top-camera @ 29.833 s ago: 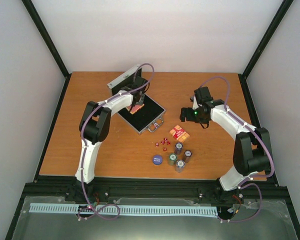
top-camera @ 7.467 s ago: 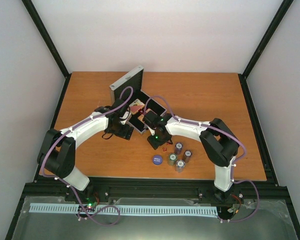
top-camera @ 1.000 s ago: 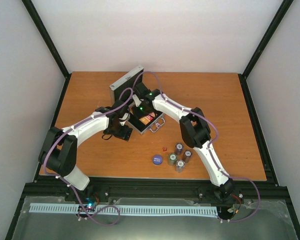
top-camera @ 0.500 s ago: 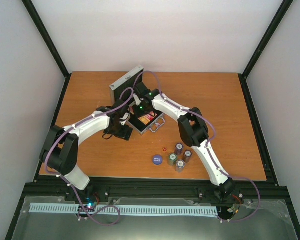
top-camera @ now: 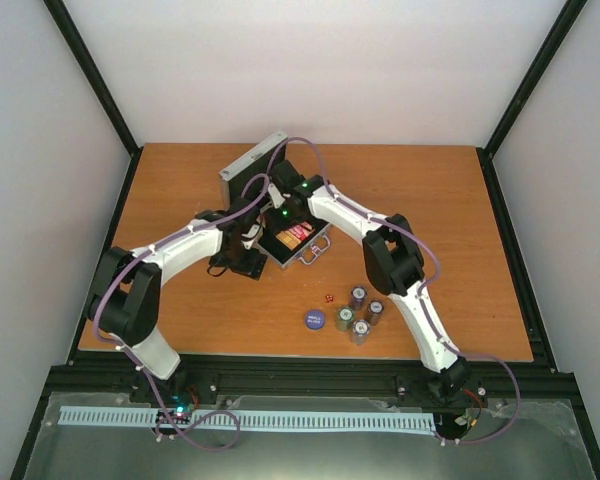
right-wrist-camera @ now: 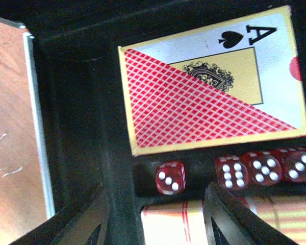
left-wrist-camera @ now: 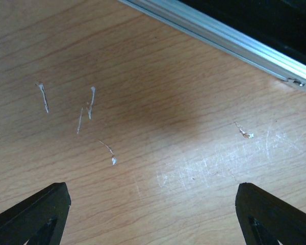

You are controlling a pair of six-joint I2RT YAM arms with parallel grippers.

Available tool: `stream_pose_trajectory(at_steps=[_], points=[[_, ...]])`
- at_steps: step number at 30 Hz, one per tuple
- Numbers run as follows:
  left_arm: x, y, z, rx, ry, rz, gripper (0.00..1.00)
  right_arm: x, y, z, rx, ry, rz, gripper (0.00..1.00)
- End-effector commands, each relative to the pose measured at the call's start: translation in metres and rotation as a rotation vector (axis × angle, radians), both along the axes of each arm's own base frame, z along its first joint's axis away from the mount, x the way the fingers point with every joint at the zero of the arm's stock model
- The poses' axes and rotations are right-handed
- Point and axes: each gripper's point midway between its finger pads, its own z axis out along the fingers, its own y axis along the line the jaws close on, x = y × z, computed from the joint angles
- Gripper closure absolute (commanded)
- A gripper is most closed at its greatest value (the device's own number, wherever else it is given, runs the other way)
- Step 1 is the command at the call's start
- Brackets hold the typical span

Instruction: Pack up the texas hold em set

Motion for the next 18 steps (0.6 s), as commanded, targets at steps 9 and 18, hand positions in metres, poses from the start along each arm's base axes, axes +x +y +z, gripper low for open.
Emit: stream_pose_trajectory(at_steps=[9,18], points=[[0.017,-0.006,0.014,-0.022,-0.033,0.003,0.08,-0.054,-0.059,0.044,-0.096,0.008,0.022,0.47],[0.020,-0.006,0.014,-0.013,-0.033,-0.002,0.08,-0.143,-0.129,-0.004,-0.223,0.161,0.030,0.48]])
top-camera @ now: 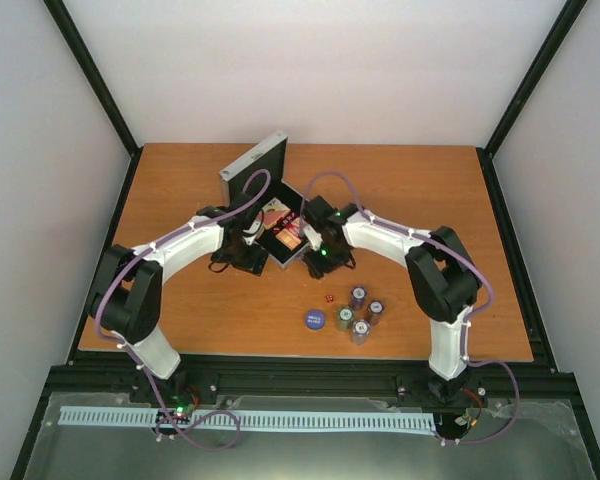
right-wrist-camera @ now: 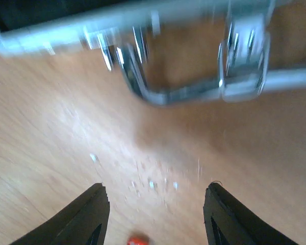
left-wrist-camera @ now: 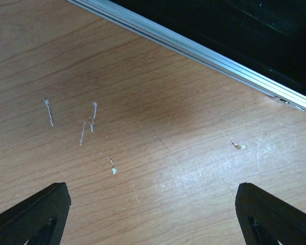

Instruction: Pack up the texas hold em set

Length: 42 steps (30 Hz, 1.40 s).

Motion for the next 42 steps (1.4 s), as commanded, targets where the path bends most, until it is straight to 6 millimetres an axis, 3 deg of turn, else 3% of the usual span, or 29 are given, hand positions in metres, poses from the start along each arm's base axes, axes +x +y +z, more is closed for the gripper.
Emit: stream_pose_trajectory(at_steps=[1,5,15,21,25,34,37,42], points=[[0.011,-0.002,0.006,-0.008,-0.018,-0.002,0.08,-0.033,-0.025,-0.007,-0.033,0.035,0.011,0.48],[0.012,-0.004,0.004,-0.016,-0.014,0.005,0.08,-0.044,-0.033,-0.016,-0.045,0.057,0.002,0.49],[0.011,0.001,0.001,0.003,-0.016,0.008,0.08,-0.067,-0.027,-0.025,-0.044,0.099,0.027,0.50],[0.009,0.000,0.000,-0.003,-0.012,0.006,0.08,-0.078,-0.037,-0.034,-0.076,0.116,0.002,0.52],[0.009,-0.001,0.000,-0.005,-0.012,0.004,0.08,-0.078,-0.039,-0.038,-0.082,0.119,-0.008,0.56],[0.005,0.002,0.000,-0.001,-0.015,0.005,0.08,-0.078,-0.038,-0.044,-0.100,0.133,-0.008,0.80],[0.003,0.004,-0.001,0.002,-0.014,0.005,0.08,-0.074,-0.037,-0.040,-0.104,0.123,-0.007,0.87],[0.003,0.004,0.002,-0.001,-0.020,0.003,0.08,-0.057,-0.030,-0.020,-0.104,0.068,-0.007,0.89]])
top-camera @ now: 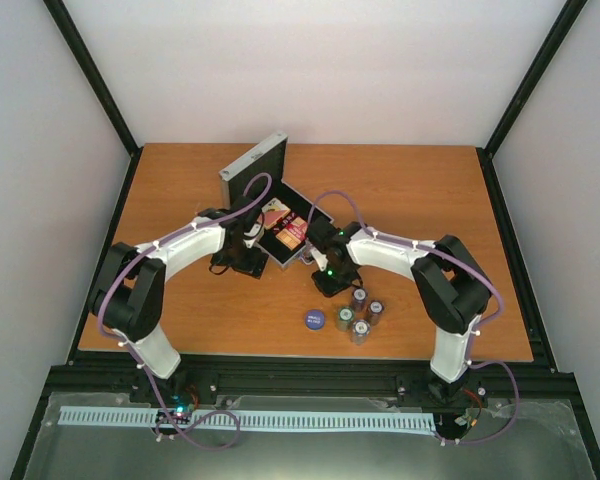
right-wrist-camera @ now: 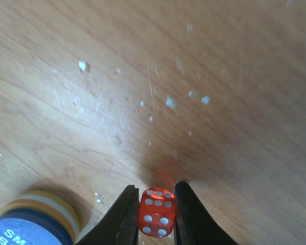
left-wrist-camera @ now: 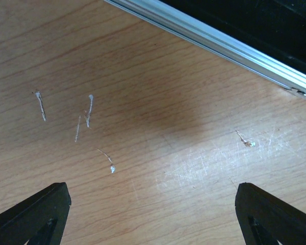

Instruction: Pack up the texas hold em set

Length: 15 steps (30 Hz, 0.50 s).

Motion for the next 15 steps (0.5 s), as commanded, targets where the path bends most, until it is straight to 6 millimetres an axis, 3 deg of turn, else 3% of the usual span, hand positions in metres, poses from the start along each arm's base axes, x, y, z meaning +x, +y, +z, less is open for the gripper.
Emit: stream_pose_trajectory(at_steps=[1,8,15], points=[[0.007,0.002,0.012,-0.014,-0.047,0.002,0.08,0.021,0.012,0.021,0.001,-0.068,0.009,0.89],[0.005,0.003,0.014,-0.018,-0.051,0.008,0.08,0.082,0.056,0.053,0.091,-0.183,-0.008,0.89],[0.003,0.003,0.016,-0.021,-0.051,0.006,0.08,0.148,0.101,0.054,0.170,-0.266,-0.025,0.89]])
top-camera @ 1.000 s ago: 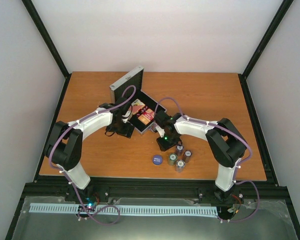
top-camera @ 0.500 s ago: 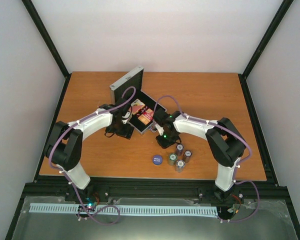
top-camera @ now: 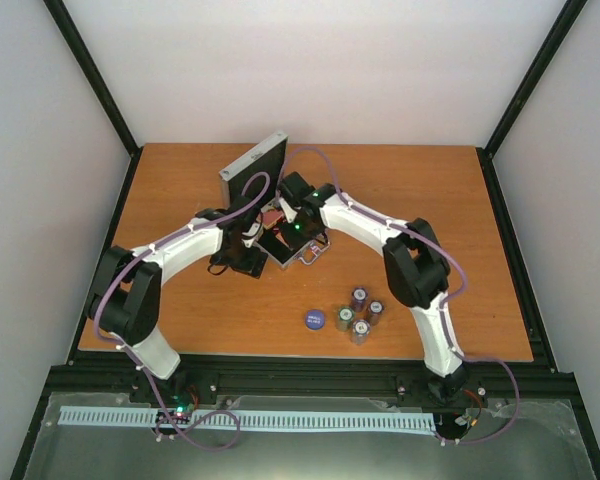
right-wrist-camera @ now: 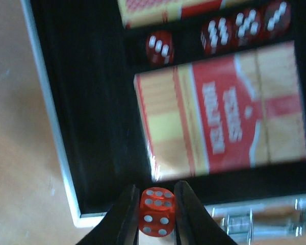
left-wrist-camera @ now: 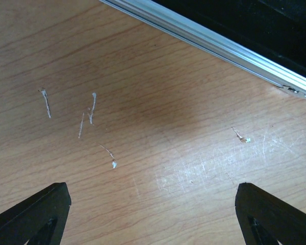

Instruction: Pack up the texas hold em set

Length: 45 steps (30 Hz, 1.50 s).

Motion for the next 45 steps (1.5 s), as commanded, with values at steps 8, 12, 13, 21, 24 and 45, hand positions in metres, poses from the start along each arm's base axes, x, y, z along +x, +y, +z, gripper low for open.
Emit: stream_pose_trajectory(at_steps=[8,12,13,21,24,45], points=[[0.000,0.003,0.008,-0.014,-0.020,0.006,0.08,0.078,0.030,-0.011,0.088,-0.071,-0.031,0.89],[-0.001,0.003,0.004,-0.014,-0.010,0.005,0.08,0.089,0.038,-0.017,0.119,-0.066,-0.037,0.89],[-0.001,0.002,0.004,-0.016,-0.011,0.005,0.08,0.090,0.040,-0.019,0.127,-0.056,-0.038,0.89],[-0.001,0.002,0.001,-0.011,-0.005,-0.001,0.08,0.090,0.048,-0.027,0.159,-0.021,-0.034,0.88],[-0.002,0.003,0.000,-0.011,-0.004,-0.003,0.08,0.090,0.047,-0.029,0.155,-0.016,-0.042,0.79],[0.003,-0.001,0.007,-0.027,-0.021,-0.008,0.08,0.059,0.022,0.047,0.168,-0.068,-0.040,0.49]])
